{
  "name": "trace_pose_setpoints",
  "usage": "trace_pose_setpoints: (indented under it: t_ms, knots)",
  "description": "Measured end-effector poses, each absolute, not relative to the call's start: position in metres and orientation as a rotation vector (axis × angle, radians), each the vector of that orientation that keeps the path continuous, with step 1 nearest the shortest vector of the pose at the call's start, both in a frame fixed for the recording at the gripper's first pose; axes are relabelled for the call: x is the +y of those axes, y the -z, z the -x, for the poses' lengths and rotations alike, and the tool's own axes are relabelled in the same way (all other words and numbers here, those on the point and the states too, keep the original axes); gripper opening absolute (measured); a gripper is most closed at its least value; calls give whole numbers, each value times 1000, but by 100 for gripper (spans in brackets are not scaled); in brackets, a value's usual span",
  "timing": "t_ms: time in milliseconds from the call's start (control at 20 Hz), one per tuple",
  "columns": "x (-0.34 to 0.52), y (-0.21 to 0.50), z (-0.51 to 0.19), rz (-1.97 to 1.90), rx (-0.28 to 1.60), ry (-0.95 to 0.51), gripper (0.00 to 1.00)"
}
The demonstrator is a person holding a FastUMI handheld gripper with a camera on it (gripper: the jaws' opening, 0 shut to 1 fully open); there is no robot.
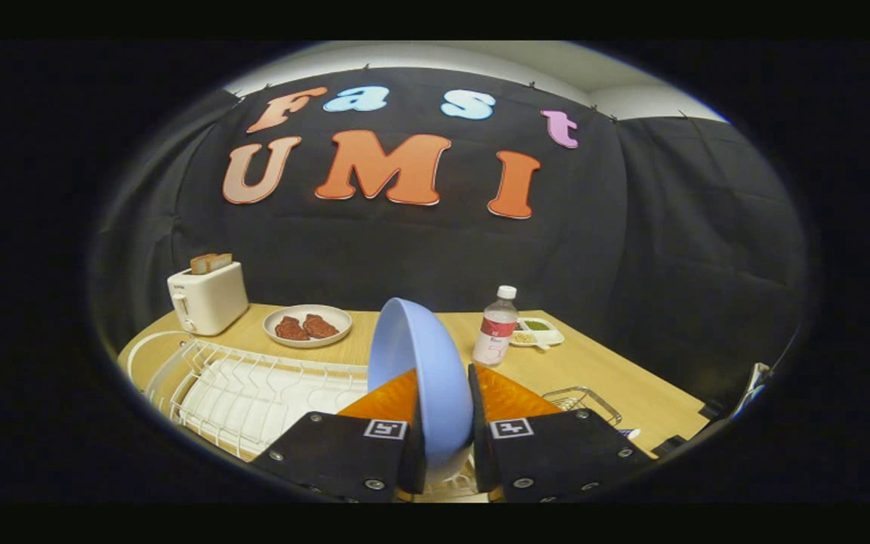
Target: Take the plate from the dish rack, then take the spoon from the basket and place it into the plate.
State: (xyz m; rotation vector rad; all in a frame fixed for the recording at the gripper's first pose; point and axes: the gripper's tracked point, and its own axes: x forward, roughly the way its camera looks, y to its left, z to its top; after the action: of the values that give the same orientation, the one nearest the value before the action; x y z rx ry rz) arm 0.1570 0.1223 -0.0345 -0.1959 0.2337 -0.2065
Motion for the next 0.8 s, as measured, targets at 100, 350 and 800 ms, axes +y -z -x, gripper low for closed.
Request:
trace_pose_setpoints:
  t_ms: [100, 350, 800]
  knots:
    - [124, 32, -156, 209, 224, 209, 24]
    - [116, 21, -156, 211, 200, 230, 23]
    - [109, 4, -138, 80, 183, 201, 23]
